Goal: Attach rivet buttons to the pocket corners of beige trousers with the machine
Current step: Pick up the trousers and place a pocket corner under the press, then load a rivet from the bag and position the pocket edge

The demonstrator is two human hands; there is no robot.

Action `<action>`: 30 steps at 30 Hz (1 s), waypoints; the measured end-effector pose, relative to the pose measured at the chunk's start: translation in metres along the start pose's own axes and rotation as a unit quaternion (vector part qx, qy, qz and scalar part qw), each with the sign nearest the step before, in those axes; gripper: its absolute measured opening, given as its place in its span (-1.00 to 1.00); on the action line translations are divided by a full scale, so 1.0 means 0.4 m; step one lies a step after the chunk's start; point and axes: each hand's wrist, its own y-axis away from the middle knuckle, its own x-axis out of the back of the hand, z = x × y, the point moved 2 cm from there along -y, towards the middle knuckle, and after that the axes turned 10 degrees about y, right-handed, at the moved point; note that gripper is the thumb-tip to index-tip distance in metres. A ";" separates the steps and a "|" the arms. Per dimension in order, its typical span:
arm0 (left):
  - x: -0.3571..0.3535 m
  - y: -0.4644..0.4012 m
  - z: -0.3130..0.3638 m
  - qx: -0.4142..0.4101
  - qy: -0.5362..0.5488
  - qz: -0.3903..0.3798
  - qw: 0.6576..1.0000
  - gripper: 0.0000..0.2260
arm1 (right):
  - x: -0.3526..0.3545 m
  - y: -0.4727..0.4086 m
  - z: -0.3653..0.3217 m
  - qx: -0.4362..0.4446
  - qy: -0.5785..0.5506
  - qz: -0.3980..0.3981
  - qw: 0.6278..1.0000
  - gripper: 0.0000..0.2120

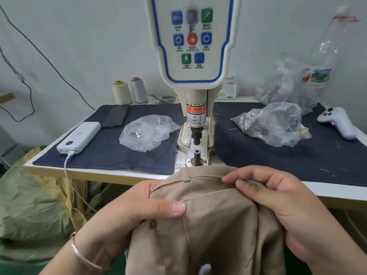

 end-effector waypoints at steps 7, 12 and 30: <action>-0.051 0.054 -0.018 -0.024 0.005 0.024 0.999 -0.59 | -0.017 0.044 -0.013 0.007 -0.014 -0.005 1.000 -0.77; -0.026 0.070 -0.039 -0.026 0.034 -0.026 0.999 -0.55 | -0.022 0.065 -0.018 0.004 -0.024 -0.013 1.000 -0.75; 0.136 0.207 -0.103 0.051 -0.272 0.021 0.961 -0.35 | -0.089 0.075 0.009 -0.096 0.021 -0.249 0.964 -0.66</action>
